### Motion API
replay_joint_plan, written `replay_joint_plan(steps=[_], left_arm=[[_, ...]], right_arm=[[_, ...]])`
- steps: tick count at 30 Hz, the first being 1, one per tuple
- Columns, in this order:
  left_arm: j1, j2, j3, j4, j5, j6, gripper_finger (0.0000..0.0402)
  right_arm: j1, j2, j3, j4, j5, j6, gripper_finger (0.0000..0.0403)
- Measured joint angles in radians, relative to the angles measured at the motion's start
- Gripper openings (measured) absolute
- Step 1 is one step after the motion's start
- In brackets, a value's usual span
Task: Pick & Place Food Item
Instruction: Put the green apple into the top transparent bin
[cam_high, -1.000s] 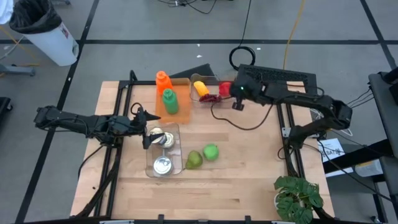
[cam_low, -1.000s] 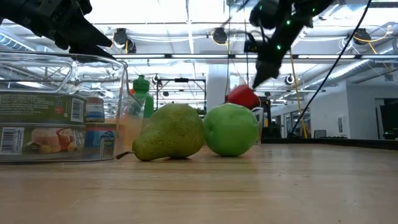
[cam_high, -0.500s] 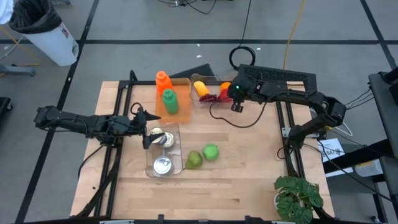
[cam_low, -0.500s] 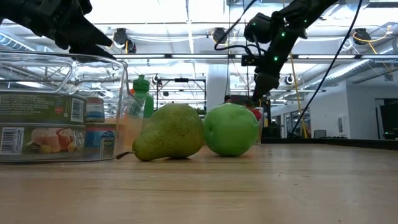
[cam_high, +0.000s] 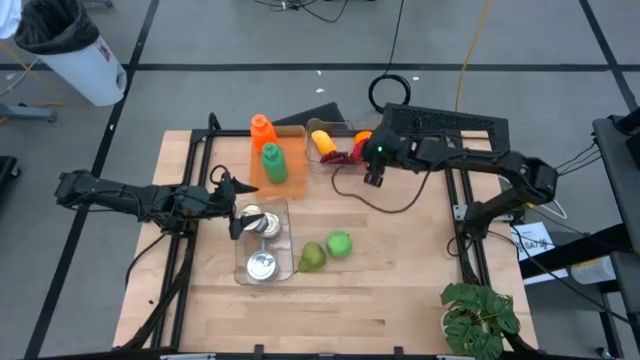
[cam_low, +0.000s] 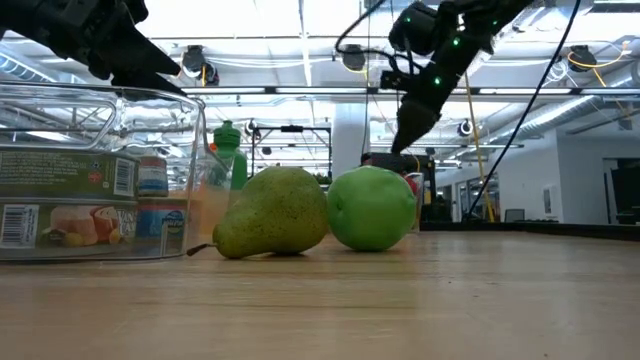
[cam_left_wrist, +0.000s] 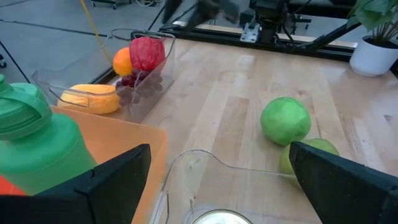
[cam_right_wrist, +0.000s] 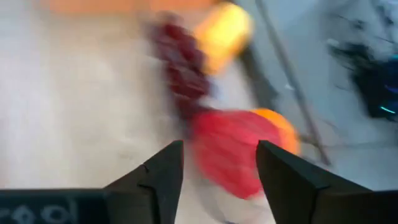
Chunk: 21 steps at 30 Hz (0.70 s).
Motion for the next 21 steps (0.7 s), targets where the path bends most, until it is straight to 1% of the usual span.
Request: replay_joint_plan(steps=[6, 11, 14, 17, 19, 21], left_arm=[[0.000, 0.000, 0.000, -0.001, 0.000, -0.001, 0.0397], [0.000, 0.000, 0.000, 0.000, 0.000, -0.001, 0.0397], [0.000, 0.000, 0.000, 0.001, 0.000, -0.002, 0.0397], [0.000, 0.000, 0.000, 0.007, 0.000, -0.007, 0.0397], [0.000, 0.000, 0.000, 0.011, 0.000, -0.009, 0.0397], [0.000, 0.000, 0.000, 0.014, 0.000, -0.009, 0.0397]], right_arm=[[0.129, 0.000, 0.000, 0.032, -0.209, 0.101, 0.0226], [0.264, 0.000, 0.000, 0.102, -0.346, 0.205, 0.0278], [0.357, 0.032, 0.000, 0.158, -0.341, 0.237, 0.0315], [0.438, 0.090, -0.003, 0.168, -0.297, 0.238, 0.0348], [0.477, 0.138, -0.001, 0.194, -0.271, 0.238, 0.0364], [0.503, 0.189, 0.001, 0.201, -0.268, 0.234, 0.0373]])
